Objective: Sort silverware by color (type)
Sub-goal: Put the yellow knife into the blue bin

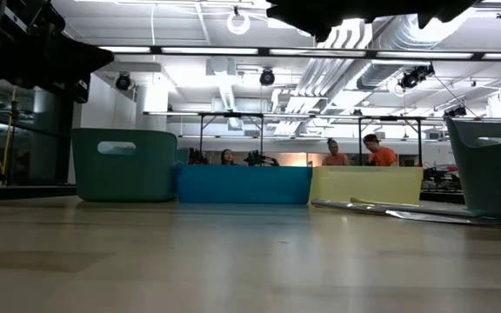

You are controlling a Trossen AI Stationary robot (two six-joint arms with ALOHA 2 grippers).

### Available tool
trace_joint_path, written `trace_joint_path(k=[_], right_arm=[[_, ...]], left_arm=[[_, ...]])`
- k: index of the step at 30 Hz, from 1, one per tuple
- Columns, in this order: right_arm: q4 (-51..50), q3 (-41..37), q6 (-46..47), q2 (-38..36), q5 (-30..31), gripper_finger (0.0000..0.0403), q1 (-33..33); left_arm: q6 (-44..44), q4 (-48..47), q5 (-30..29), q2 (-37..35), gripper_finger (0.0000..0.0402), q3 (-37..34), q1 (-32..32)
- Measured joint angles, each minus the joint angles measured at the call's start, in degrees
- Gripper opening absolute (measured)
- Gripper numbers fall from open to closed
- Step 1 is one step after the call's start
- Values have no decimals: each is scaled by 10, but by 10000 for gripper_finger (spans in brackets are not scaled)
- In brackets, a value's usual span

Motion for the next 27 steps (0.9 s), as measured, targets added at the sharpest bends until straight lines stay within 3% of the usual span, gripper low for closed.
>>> trace_joint_path(k=[6, 10, 13, 16, 20, 24, 27], right_arm=[[0, 0, -3, 0, 0, 200, 0], [-3, 0, -4, 0, 0, 200, 0], [-5, 0, -4, 0, 0, 200, 0], [-9, 0, -4, 0, -1, 200, 0], [-24, 0, -4, 0, -1, 200, 0], [-43, 0, -4, 0, -1, 200, 0], [-48, 0, -3, 1, -1, 200, -1]], left_arm=[[-43, 68, 6, 29, 46, 0, -10], [-12, 130, 8, 85, 102, 5, -29], [22, 117, 14, 140, 143, 52, -46], [74, 32, 21, 204, 175, 137, -65], [98, -209, 22, 289, 197, 295, -94], [-5, -443, 22, 385, 200, 430, -137], [-87, -525, 21, 456, 196, 474, -194]])
